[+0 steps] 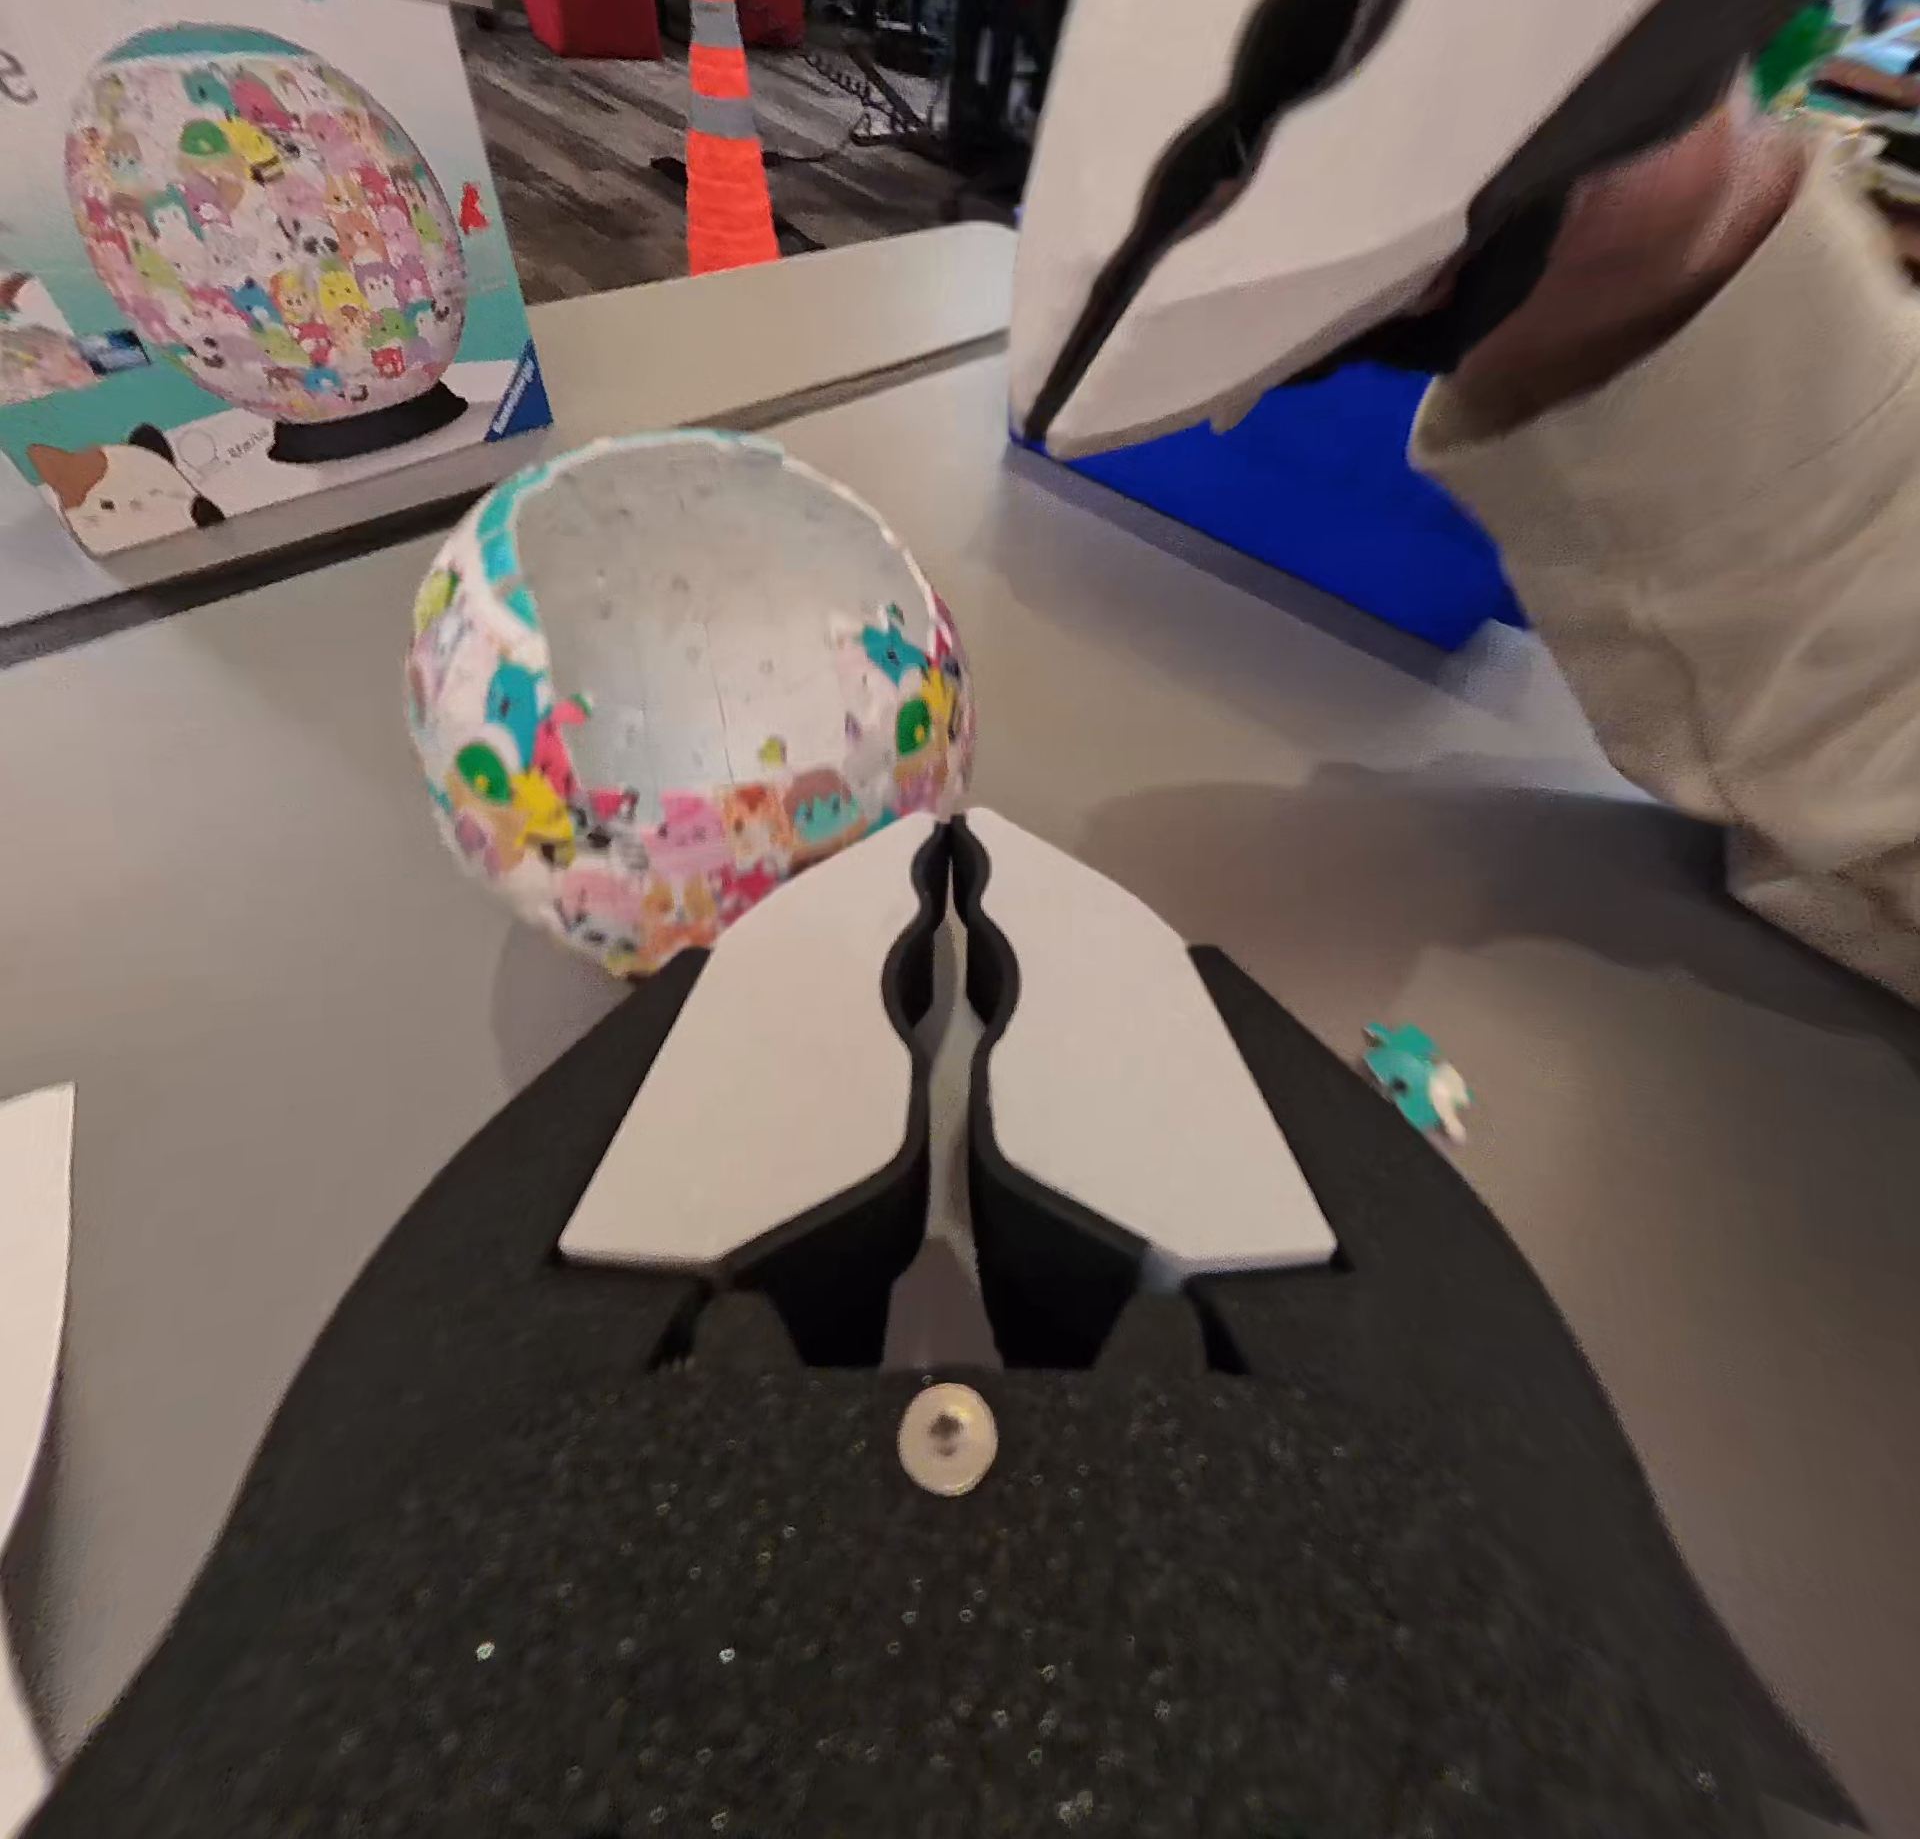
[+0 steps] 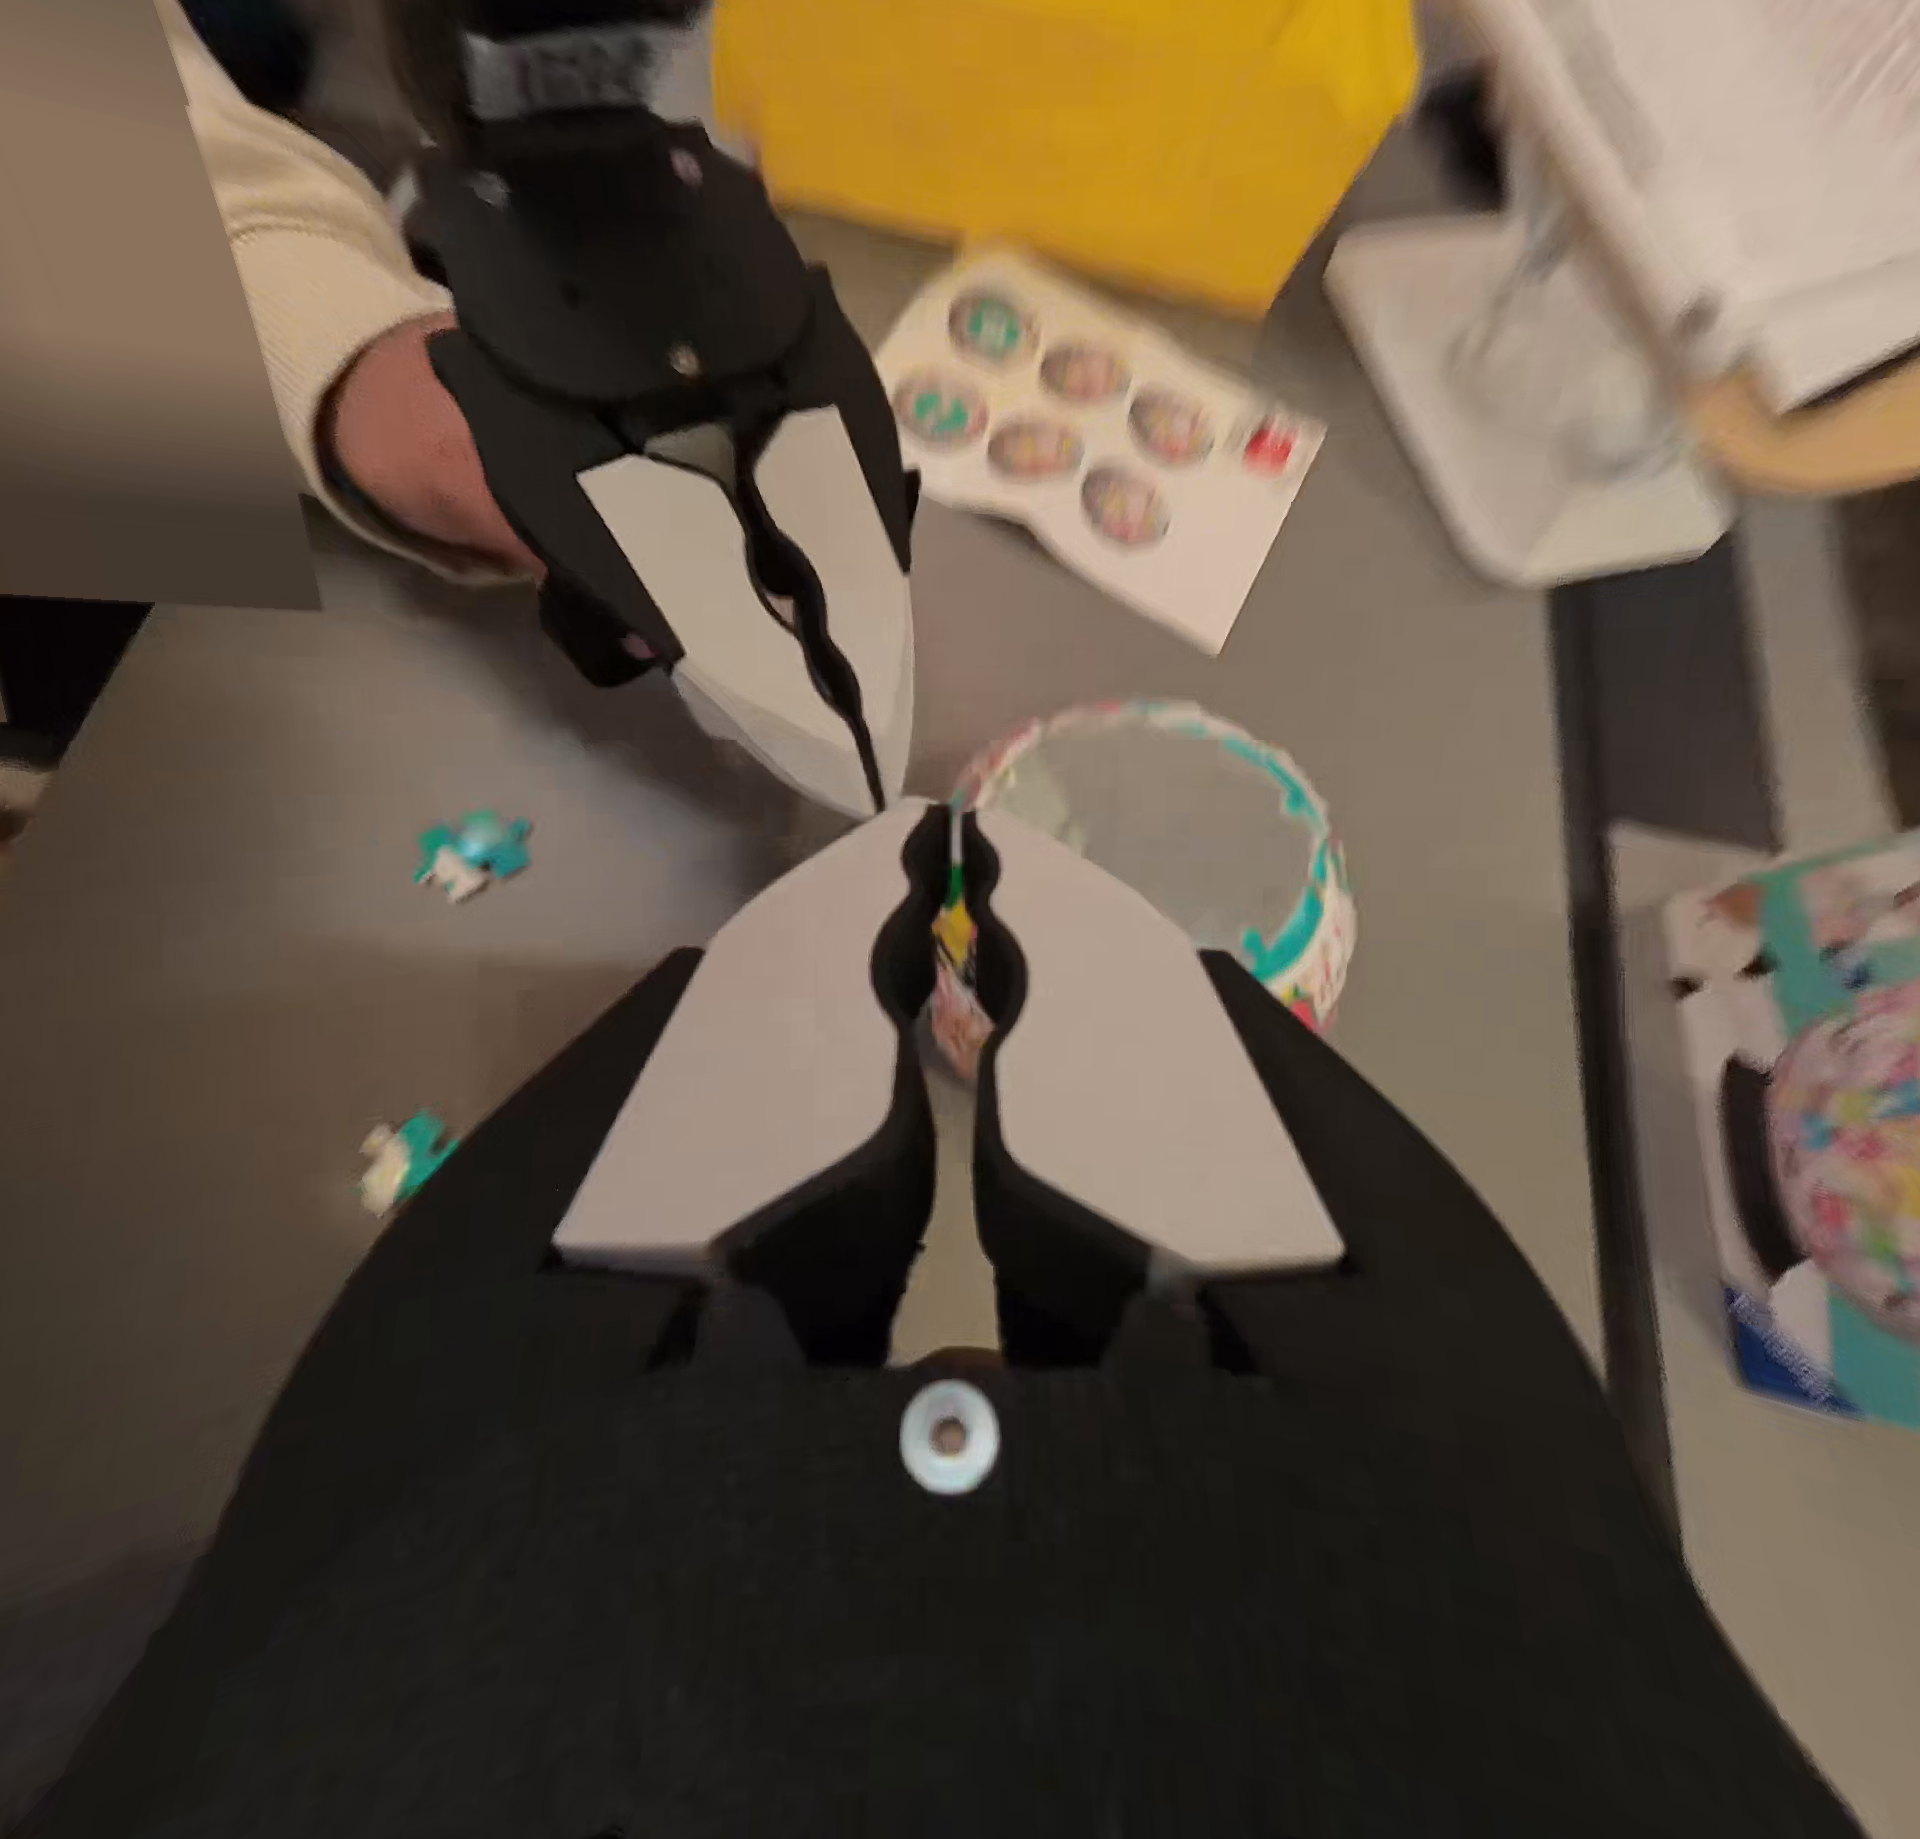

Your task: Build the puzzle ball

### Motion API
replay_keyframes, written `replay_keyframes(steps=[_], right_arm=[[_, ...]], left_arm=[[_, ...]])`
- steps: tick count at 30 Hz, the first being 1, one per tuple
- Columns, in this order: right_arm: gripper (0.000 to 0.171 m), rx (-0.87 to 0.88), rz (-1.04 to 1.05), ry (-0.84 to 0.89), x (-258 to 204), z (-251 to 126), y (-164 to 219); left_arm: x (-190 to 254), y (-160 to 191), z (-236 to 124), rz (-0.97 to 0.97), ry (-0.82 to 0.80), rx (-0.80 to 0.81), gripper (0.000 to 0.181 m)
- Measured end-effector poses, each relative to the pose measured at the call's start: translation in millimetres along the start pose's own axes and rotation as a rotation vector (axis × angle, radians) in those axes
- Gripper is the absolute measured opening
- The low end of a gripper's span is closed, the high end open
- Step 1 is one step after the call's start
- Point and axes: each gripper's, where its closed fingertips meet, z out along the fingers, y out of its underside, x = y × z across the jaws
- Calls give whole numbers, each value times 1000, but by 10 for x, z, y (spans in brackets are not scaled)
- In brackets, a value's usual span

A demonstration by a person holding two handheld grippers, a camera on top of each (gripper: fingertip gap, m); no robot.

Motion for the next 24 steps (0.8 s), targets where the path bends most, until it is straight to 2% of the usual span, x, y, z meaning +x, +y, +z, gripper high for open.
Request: replay_keyframes(steps=[3,4,5,8,11,13,16,24], right_arm=[[0,262,-126,265,-137,96,-88],[0,297,-154,368,-151,150,-35],[0,301,-177,473,-143,207,58],[0,271,-249,598,-279,411,308],[0,266,-327,732,-259,322,254],[0,303,-266,739,-221,310,251],[0,251,-250,752,-137,396,350],[0,203,-299,800,-101,522,308]], left_arm=[[15,135,-412,-38,33,-17,0],[13,195,-579,-48,24,-18,0],[25,275,-741,-54,14,-27,0],[68,587,-1188,-72,-52,-71,0],[79,882,-1519,-67,-142,-64,0],[65,996,-1627,-66,-169,-93,0],[31,943,-1684,-32,-181,-63,0],[116,962,-1602,-121,-88,-51,0]])
